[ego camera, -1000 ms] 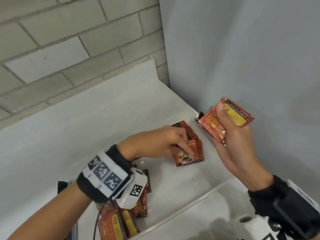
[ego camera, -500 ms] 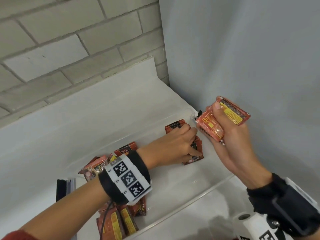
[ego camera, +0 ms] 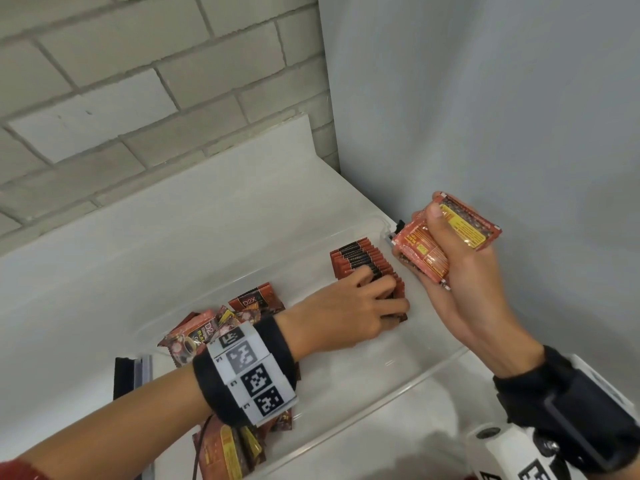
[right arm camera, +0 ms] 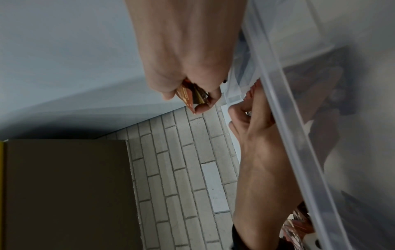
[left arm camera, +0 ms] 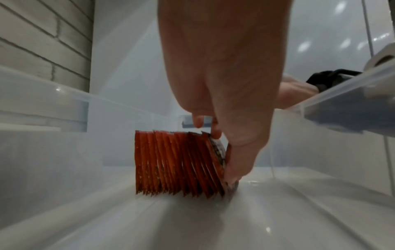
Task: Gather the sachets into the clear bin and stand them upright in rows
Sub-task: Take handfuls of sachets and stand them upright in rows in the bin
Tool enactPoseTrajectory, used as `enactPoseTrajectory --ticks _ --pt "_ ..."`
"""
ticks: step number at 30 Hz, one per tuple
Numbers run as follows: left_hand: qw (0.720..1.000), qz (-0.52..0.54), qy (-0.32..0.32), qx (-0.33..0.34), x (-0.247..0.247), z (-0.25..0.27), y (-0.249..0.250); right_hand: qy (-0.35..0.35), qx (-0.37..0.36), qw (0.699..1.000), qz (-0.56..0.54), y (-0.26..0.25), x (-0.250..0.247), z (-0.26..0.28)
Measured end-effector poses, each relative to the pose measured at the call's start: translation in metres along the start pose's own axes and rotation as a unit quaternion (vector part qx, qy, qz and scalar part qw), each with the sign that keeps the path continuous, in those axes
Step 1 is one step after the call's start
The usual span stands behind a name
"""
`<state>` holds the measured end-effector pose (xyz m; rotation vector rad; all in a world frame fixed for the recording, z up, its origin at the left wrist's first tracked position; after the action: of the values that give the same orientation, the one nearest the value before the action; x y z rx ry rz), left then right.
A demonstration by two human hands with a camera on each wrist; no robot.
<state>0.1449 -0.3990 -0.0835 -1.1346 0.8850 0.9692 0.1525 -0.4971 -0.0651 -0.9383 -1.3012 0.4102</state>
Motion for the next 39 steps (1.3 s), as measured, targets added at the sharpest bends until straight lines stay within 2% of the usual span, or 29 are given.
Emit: enactPoseTrajectory --ticks 5,8,13,16,19,22,27,29,31,35,39 --pt "0.999 -0.044 0.002 -0.013 0.001 -0.002 -0.002 0.001 -0.001 1.0 0.003 0.0 0.001 0.0" --pt "0.999 -0.034 0.005 -0.009 0.001 -0.002 -0.002 0.001 0.0 1.0 0.003 0.0 0.001 0.0" --pt "0.999 0.029 0.003 0.015 -0.002 -0.001 0.0 -0.003 0.006 1.0 0.002 0.001 0.001 0.0" --pt "0.988 0.149 0.007 0.034 -0.005 0.002 -0.005 -0.012 0.008 1.0 -0.01 0.0 0.003 -0.001" --pt "0.957 0.29 0.021 0.007 -0.007 0.008 -0.027 -0.023 0.004 1.0 -0.02 0.0 0.005 -0.001" --pt "0.918 0.39 0.054 -0.056 -0.013 0.019 -0.059 -0.036 0.0 0.999 -0.023 -0.001 0.008 -0.002" --pt "0.834 0.503 0.156 -0.166 -0.033 0.041 -0.101 -0.077 0.02 0.997 -0.023 0.004 0.015 -0.003" --pt "0.79 0.557 0.193 -0.169 -0.04 0.043 -0.105 -0.089 0.039 0.995 -0.019 0.008 0.019 -0.003" --pt "0.756 0.603 0.201 -0.155 -0.046 0.04 -0.102 -0.103 0.052 0.993 -0.011 0.009 0.023 -0.002" --pt "0.74 0.628 0.193 -0.145 -0.048 0.032 -0.092 -0.121 0.053 0.991 -0.012 0.008 0.029 0.0" --pt "0.712 0.652 0.223 -0.137 -0.048 0.035 -0.093 -0.138 0.061 0.989 0.005 0.013 0.031 0.001"
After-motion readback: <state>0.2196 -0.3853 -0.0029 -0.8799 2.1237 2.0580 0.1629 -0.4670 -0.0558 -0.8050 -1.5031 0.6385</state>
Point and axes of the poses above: each hand's wrist, its own z-axis away from the middle knuckle, its own x-axis out of the palm, y = z × x, the point moved 9 cm from there along -z, towards the middle knuckle, and after that the axes turned 15 degrees about -y, right-handed, at the moved point
